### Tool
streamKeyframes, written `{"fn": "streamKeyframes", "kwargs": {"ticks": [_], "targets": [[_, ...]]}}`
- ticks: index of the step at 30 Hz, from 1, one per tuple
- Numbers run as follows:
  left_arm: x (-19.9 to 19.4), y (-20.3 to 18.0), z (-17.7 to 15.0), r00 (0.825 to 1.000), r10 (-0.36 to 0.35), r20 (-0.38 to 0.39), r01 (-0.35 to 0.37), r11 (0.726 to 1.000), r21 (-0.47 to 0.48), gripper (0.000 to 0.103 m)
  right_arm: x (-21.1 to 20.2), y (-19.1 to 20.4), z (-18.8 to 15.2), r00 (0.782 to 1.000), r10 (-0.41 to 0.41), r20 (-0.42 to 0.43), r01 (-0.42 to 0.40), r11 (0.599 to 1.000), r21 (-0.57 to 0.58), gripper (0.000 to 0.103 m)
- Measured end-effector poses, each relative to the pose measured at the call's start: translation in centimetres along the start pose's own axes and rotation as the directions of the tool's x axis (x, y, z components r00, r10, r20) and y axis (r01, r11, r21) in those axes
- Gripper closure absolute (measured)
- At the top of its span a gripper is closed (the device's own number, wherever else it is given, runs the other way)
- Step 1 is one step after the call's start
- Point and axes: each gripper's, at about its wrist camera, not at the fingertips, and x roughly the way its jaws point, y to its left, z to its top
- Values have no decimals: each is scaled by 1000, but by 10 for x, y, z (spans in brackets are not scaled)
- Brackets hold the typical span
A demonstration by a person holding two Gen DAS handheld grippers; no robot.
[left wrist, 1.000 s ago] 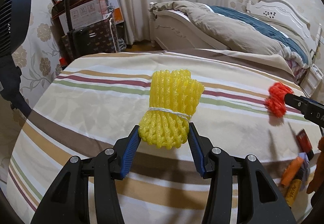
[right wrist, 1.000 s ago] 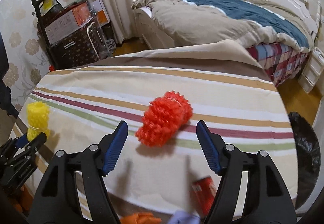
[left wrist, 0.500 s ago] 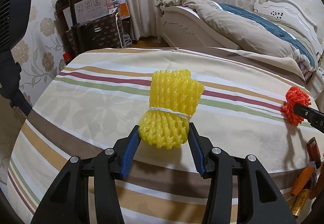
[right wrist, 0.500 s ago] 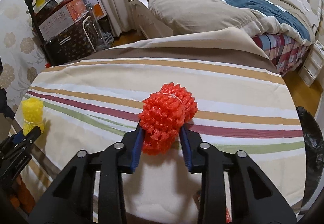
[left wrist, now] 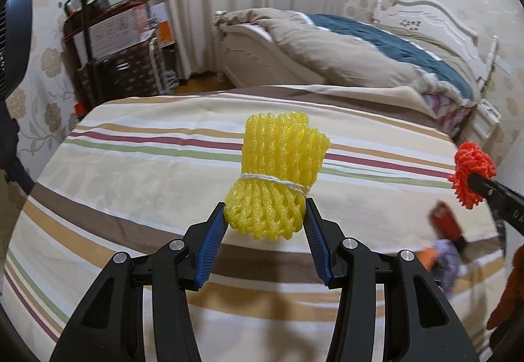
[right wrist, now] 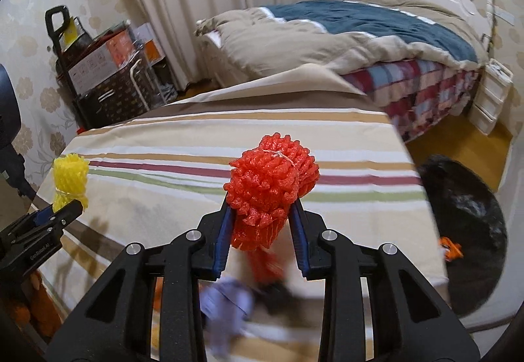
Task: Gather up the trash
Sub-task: 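Carry both foam nets over the bin and open both tools to drop them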
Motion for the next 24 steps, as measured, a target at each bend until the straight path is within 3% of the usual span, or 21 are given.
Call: {"fn": "streamKeyframes", "kwargs": {"ticks": [10, 24], "targets": [[-22, -85, -11, 988, -155, 9, 153, 984, 93, 54, -54, -77, -31, 990, -124, 62, 119, 989, 83, 72], [-17, -220, -24, 959, -283, -24, 279, 923, 264, 54, -76, -174, -54, 968, -240, 77, 220, 954, 206, 72]]}}
